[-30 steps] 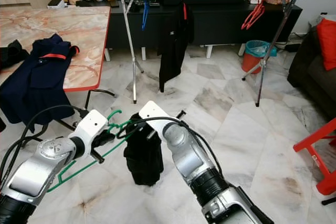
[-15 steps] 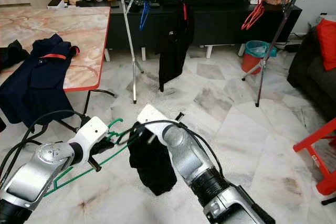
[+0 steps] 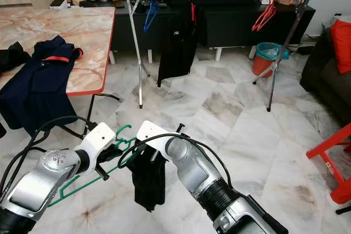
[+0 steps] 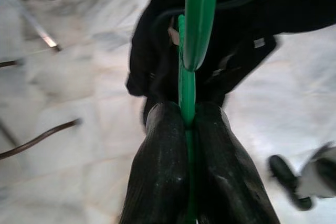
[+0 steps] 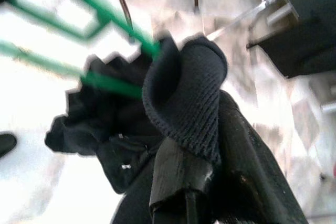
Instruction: Hang hanger
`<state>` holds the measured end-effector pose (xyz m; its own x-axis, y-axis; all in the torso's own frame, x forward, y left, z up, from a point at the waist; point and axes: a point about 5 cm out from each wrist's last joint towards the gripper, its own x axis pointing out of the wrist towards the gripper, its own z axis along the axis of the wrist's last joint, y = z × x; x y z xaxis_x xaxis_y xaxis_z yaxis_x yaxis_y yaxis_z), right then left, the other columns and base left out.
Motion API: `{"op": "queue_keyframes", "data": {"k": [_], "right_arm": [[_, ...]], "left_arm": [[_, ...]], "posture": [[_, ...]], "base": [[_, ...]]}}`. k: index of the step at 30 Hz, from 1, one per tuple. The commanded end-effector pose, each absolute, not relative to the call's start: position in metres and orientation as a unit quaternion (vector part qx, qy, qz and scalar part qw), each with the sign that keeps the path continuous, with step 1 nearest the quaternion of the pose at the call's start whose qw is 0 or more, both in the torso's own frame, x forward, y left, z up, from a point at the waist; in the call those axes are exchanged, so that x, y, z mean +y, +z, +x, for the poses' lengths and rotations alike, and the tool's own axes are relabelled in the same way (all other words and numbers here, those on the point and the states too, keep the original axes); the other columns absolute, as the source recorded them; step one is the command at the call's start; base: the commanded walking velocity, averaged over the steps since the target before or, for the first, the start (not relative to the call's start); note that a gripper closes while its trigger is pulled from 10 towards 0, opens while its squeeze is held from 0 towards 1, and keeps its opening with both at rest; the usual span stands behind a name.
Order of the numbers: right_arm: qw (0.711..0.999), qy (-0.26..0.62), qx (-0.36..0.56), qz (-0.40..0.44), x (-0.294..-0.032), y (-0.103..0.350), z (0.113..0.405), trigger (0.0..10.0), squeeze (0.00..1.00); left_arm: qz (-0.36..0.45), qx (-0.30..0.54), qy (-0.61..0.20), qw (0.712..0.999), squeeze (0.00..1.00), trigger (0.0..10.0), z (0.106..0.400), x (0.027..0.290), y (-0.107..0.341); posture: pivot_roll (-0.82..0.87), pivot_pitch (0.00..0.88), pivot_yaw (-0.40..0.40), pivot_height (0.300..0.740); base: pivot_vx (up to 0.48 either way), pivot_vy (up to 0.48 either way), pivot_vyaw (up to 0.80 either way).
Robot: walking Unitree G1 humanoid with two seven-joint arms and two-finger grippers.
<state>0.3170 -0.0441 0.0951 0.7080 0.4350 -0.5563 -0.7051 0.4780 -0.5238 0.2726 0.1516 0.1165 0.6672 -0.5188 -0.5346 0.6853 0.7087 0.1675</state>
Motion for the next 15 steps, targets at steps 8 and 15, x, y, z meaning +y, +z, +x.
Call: {"op": "queue_keyframes", "data": {"k": [8,15], "right_arm": [[0.832,0.439,0.085,-0.329,-0.013,0.121,0.303,10.0,0.0],[0.831,0.488,0.095,-0.25,0.0,0.13,0.291,10.0,0.0]], "left_arm": [[0.131,0.201,-0.432,0.869,0.0,10.0,0.256,0.133,0.128],[0.145,0.203,-0.404,0.88,0.0,10.0,0.263,0.14,0.128]], "posture": [[0.14,0.0,-0.036,0.74],[0.14,0.0,-0.036,0.74]], "base": [[0.0,0.0,0.0],[0.0,0.0,0.0]]}}
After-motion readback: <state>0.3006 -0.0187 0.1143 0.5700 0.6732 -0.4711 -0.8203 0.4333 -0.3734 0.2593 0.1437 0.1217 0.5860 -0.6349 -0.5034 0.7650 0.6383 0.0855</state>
